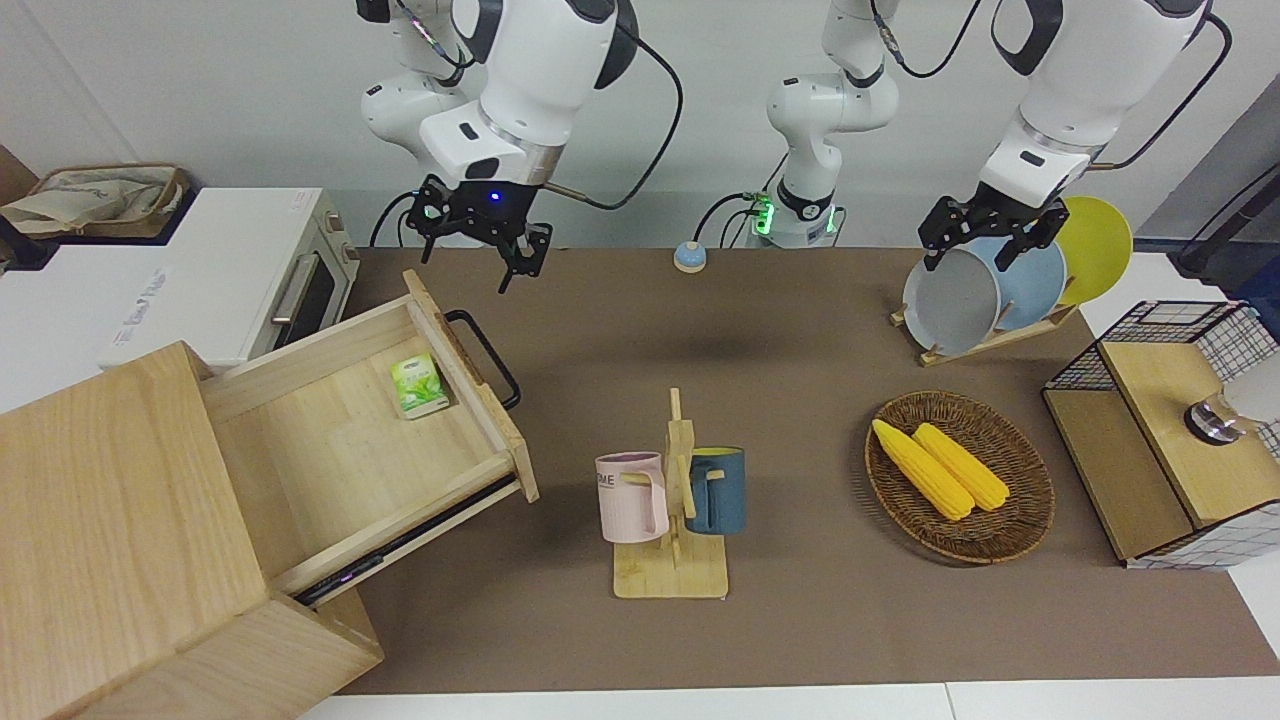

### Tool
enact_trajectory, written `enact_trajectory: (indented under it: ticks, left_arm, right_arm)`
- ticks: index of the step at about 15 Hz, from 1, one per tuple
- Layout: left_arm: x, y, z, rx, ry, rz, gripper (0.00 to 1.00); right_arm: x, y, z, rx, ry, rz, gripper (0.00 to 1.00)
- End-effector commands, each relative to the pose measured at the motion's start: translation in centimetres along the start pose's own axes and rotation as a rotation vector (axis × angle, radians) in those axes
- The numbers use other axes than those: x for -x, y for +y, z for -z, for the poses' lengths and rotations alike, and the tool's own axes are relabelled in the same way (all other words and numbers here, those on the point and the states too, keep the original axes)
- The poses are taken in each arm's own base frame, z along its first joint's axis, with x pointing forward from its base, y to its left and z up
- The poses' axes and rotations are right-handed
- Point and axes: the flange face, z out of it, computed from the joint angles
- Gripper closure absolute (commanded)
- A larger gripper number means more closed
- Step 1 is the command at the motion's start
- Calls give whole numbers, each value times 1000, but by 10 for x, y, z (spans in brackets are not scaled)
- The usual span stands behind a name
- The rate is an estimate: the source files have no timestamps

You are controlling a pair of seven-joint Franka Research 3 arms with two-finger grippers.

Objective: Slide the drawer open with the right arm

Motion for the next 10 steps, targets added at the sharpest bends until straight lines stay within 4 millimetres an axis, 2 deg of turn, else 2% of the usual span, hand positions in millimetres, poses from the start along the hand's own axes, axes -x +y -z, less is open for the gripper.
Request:
enact_trajectory:
  ticks: [1, 7, 10]
  left_arm:
    - [-1, -1, 3, -16, -7, -10, 7]
    - [-1, -1, 4, -16, -5, -9, 7]
    - [-1, -1, 4, -16, -5, -10, 7]
  right_arm:
    - [-8, 42, 1, -136, -41, 0, 21]
    - [-21, 104, -9, -309, -103, -41, 21]
    - [-24, 128, -18, -372, -105, -48, 21]
